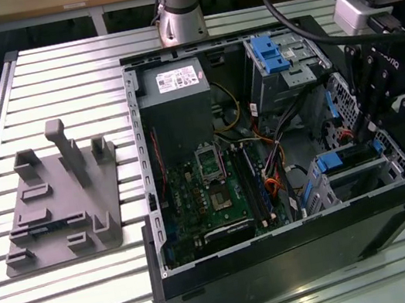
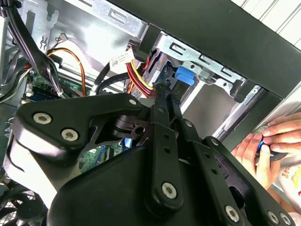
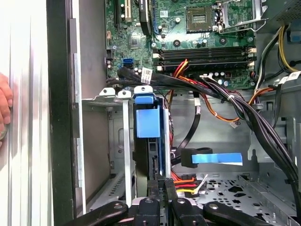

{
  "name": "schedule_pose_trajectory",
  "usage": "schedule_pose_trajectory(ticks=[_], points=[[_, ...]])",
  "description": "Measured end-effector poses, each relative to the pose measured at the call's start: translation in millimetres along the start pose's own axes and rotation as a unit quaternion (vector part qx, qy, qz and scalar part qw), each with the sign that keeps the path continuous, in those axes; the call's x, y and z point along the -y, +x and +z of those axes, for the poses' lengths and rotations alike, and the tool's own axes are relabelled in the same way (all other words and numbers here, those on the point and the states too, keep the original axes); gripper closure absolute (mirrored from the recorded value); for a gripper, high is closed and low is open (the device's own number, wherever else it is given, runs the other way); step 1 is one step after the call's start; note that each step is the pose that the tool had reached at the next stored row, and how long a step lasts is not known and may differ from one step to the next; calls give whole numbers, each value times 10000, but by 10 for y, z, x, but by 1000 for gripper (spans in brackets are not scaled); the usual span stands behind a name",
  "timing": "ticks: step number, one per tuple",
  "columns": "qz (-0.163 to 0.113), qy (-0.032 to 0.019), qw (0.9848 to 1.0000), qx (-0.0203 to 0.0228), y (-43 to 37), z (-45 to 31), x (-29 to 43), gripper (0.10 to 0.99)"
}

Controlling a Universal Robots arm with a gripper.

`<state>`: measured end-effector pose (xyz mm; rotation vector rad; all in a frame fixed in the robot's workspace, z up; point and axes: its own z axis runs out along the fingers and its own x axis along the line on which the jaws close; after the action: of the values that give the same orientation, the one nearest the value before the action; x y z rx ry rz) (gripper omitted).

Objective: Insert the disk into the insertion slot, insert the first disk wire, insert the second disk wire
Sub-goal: 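Insert the first disk wire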

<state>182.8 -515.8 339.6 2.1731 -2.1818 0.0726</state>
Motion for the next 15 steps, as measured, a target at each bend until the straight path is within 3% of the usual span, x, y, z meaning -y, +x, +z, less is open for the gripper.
schedule_pose_trajectory(ticks=[15], points=[[31, -3, 10000, 0, 34, 29, -2, 918]])
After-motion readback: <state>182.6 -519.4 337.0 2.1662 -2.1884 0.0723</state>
